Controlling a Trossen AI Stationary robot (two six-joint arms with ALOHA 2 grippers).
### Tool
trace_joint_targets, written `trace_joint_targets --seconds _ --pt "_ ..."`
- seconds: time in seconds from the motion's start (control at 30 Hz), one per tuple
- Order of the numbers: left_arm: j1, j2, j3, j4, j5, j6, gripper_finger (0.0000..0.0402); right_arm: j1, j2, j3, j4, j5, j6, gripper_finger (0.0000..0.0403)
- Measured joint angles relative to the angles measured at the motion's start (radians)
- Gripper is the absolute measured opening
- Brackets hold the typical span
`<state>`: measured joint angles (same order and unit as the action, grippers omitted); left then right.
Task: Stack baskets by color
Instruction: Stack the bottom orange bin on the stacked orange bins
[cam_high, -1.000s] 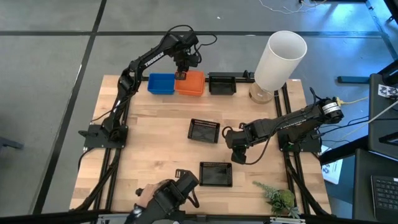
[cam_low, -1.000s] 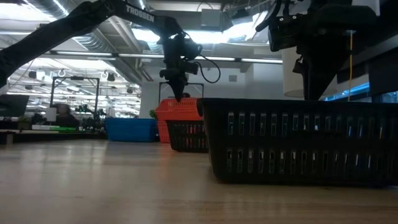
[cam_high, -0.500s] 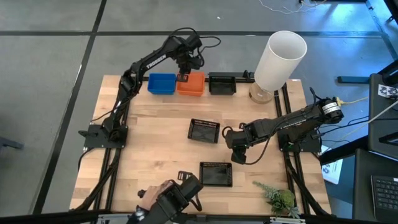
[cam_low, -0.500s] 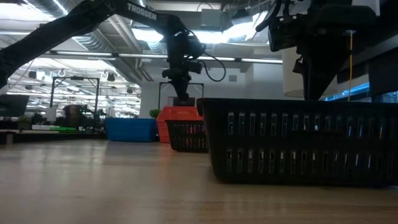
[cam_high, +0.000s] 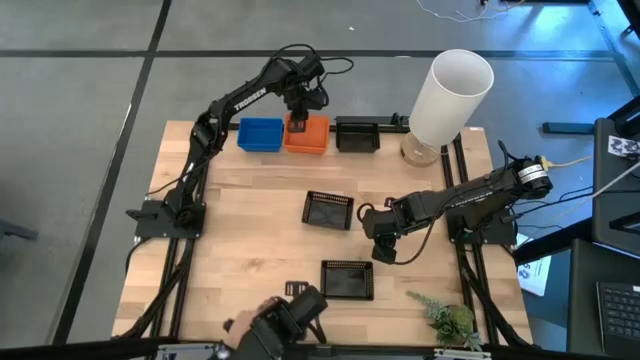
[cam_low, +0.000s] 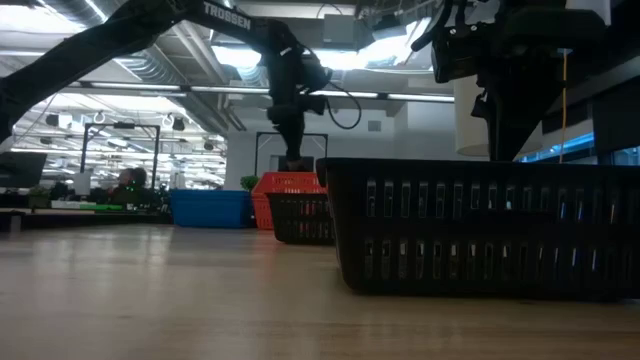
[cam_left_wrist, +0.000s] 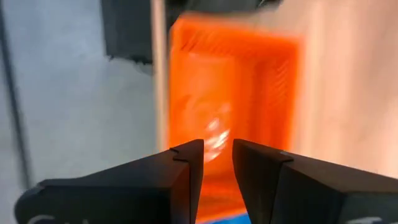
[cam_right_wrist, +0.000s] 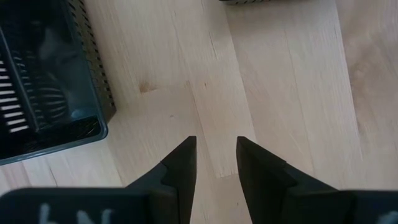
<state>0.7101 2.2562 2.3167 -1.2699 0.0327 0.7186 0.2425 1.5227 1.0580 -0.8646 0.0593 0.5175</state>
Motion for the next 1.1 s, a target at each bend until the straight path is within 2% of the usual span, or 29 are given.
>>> trace_joint_targets --seconds 0.1,0.27,0.4,0.6,0.77,0.93,1.1 --pt "-0.032 0.000 0.000 -0.015 0.020 -0.039 0.0075 0.000 0.000 0.000 -0.001 0.000 -0.001 0.0113" --pt "-0.089 0.010 -0.001 -0.087 -0.004 0.020 0.0074 0.000 0.000 0.000 -0.001 0.000 0.000 0.0113" --pt "-0.118 0.010 -0.003 -0.120 0.020 0.021 0.0074 0.000 0.000 0.000 -0.001 0.000 -0.002 0.0113" --pt "-0.101 0.011 -0.077 -0.196 0.003 -0.024 0.0074 0.001 0.000 0.000 -0.001 0.000 -0.002 0.0113" --pt "-0.029 0.003 -0.084 -0.241 -0.003 -0.135 0.0074 0.001 0.000 0.000 -0.001 0.000 -0.002 0.0113" --pt "0.045 -0.076 -0.083 -0.207 -0.005 -0.257 0.0074 0.001 0.000 0.000 -0.001 0.000 -0.002 0.0113" --pt "0.127 -0.131 -0.083 -0.137 -0.005 -0.524 0.0074 0.001 0.000 0.000 0.001 0.000 -0.002 0.0113"
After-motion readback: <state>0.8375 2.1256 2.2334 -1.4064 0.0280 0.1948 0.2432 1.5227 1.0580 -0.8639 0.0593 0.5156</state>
